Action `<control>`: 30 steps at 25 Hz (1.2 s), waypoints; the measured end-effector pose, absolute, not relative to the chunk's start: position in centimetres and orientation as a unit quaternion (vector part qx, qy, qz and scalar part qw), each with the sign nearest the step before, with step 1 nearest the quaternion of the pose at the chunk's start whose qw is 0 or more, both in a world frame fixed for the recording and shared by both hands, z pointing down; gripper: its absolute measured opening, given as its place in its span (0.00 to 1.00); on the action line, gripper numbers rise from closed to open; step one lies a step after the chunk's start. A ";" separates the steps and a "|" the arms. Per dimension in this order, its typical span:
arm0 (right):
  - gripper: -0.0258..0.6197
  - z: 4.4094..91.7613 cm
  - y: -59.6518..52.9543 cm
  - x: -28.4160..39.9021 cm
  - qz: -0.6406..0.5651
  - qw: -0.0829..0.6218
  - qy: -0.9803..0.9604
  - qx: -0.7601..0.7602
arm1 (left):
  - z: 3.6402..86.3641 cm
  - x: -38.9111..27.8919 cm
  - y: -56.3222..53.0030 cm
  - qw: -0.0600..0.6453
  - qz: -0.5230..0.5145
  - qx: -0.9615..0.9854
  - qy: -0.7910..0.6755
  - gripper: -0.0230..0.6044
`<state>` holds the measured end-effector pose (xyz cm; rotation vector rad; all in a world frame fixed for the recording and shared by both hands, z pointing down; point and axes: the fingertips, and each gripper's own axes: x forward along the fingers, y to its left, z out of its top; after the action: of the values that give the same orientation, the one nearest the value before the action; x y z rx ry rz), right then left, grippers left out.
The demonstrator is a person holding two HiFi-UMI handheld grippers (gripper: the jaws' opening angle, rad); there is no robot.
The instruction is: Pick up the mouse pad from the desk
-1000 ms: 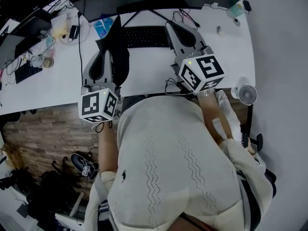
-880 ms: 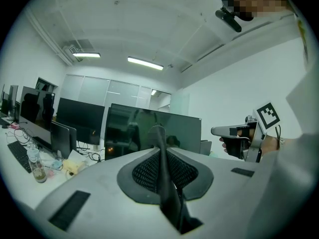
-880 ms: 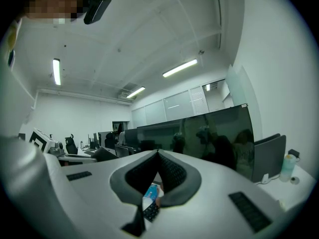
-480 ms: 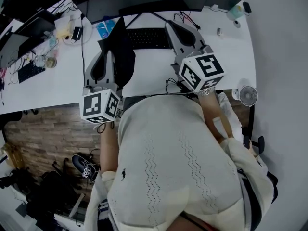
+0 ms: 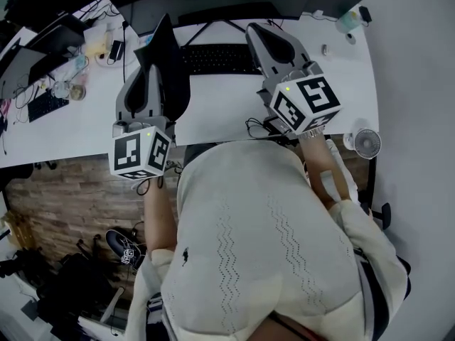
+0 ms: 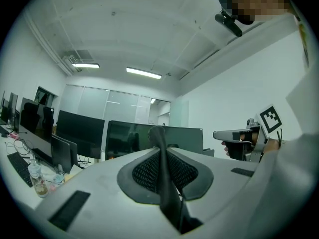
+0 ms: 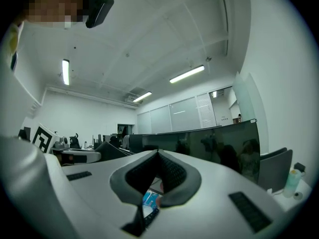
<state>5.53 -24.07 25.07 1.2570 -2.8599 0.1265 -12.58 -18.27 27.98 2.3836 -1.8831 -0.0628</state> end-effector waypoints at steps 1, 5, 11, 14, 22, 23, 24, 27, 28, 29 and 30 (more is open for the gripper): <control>0.04 24.7 -24.1 5.3 0.039 0.005 -0.916 0.399 | 27.7 -12.7 -18.4 0.049 -0.022 0.784 -0.619 0.10; 0.04 23.4 -24.2 4.7 0.034 -0.006 -0.922 0.387 | 26.5 -13.0 -18.8 0.036 -0.023 0.786 -0.616 0.10; 0.04 21.6 -24.3 4.0 0.013 -0.010 -0.926 0.378 | 24.8 -13.4 -19.3 0.024 -0.033 0.790 -0.612 0.10; 0.04 21.1 -24.3 4.0 0.007 -0.011 -0.926 0.377 | 24.1 -13.4 -19.6 0.015 -0.034 0.792 -0.610 0.10; 0.04 21.3 -24.1 3.9 0.002 -0.009 -0.927 0.375 | 24.1 -13.5 -19.7 0.007 -0.039 0.796 -0.604 0.10; 0.04 21.4 -24.0 3.9 0.000 -0.011 -0.927 0.375 | 24.4 -13.5 -19.8 0.010 -0.042 0.798 -0.602 0.10; 0.04 21.5 -23.9 3.7 -0.003 -0.014 -0.928 0.372 | 24.7 -13.5 -19.8 0.012 -0.045 0.799 -0.600 0.10; 0.04 21.8 -23.5 3.4 -0.012 -0.023 -0.933 0.360 | 25.2 -13.3 -19.4 0.003 -0.050 0.799 -0.600 0.10; 0.04 22.0 -23.4 3.4 -0.013 -0.024 -0.933 0.359 | 25.2 -13.1 -19.2 -0.004 -0.052 0.799 -0.600 0.10; 0.04 22.1 -23.3 3.5 -0.013 -0.025 -0.933 0.359 | 25.3 -12.9 -18.9 -0.013 -0.054 0.799 -0.599 0.10; 0.04 22.2 -23.3 3.5 -0.013 -0.028 -0.933 0.359 | 25.3 -12.7 -18.7 -0.021 -0.055 0.799 -0.598 0.10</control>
<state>3.50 -23.27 22.24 1.1475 -2.9840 -0.0426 -12.71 -18.68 25.30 2.5457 -1.9040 -0.1764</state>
